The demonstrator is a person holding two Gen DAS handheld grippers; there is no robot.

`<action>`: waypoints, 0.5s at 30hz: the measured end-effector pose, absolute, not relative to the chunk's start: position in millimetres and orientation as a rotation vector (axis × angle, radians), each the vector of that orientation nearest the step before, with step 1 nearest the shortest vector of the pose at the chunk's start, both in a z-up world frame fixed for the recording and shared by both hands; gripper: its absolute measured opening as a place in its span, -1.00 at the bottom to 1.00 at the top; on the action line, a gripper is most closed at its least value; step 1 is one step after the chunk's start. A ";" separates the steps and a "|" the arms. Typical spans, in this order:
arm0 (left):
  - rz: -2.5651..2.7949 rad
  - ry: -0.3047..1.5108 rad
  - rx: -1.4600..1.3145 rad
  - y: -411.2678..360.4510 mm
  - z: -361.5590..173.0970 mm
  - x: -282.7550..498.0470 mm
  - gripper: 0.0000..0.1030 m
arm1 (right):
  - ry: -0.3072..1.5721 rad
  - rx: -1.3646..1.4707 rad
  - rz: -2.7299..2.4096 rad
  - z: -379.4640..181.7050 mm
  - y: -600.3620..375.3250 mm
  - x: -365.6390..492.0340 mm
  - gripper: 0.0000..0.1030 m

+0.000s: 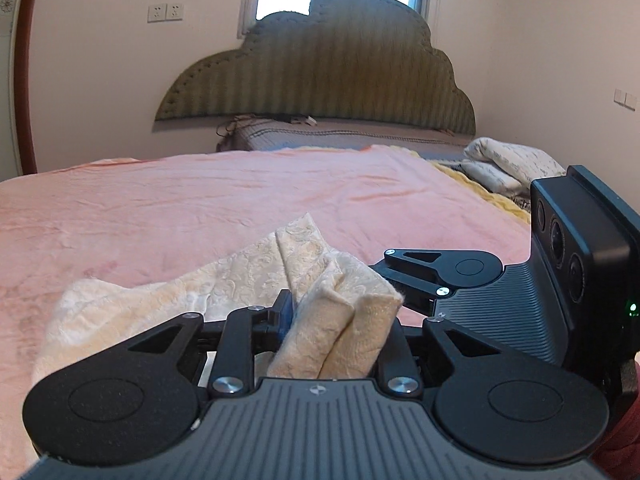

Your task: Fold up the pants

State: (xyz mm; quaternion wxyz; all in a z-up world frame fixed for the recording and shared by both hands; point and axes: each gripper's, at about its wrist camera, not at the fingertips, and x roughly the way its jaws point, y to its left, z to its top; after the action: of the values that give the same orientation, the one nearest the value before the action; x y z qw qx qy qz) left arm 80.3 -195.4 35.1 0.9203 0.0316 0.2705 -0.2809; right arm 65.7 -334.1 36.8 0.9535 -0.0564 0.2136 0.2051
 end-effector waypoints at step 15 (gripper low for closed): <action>-0.622 0.666 0.024 -213.0 0.3 98.9 -0.58 | 0.564 -0.028 0.316 15.1 -364.0 41.9 0.33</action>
State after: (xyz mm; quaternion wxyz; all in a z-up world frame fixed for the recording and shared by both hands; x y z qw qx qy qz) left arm 98.9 -213.0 0.3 0.8979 0.0115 0.3215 -0.3006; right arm 41.9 -364.0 15.1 0.9481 -0.0139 0.2770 0.1555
